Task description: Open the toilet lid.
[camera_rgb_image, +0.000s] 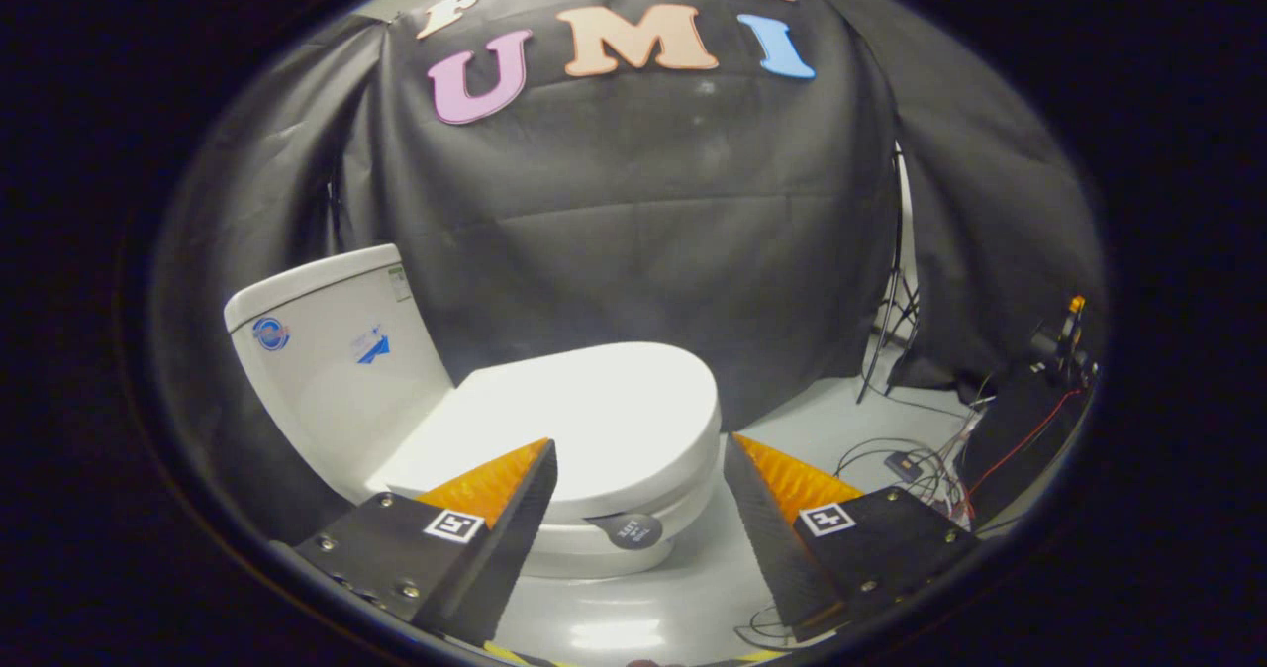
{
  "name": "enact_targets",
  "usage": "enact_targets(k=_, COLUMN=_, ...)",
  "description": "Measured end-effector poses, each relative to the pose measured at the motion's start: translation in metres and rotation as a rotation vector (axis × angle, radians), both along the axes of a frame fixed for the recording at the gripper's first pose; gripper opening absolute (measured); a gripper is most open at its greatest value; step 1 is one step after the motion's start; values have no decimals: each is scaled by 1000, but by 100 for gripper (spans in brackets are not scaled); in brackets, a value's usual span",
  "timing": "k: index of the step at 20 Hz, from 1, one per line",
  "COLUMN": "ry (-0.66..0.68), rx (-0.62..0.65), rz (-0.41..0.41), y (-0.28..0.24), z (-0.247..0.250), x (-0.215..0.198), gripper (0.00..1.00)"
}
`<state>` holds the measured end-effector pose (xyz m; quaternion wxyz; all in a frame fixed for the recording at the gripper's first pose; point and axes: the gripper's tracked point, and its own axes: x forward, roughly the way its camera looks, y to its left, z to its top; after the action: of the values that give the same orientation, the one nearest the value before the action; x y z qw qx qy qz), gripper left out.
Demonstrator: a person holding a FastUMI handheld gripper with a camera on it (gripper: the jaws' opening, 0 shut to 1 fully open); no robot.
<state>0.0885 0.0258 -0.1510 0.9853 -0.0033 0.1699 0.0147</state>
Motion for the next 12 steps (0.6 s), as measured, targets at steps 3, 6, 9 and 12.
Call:
enact_targets(k=3, ry=50, rx=25, rz=-5, y=3, z=-22, x=5, gripper=100)
enact_targets(k=6, ry=123, rx=97, rz=-2, y=10, z=-48, x=7, gripper=100)
enact_targets(k=9, ry=223, rx=209, rz=-33, y=12, z=-80, x=4, gripper=100)
enact_targets(k=12, ry=234, rx=279, rz=-88, y=0, z=-87, x=12, gripper=100)
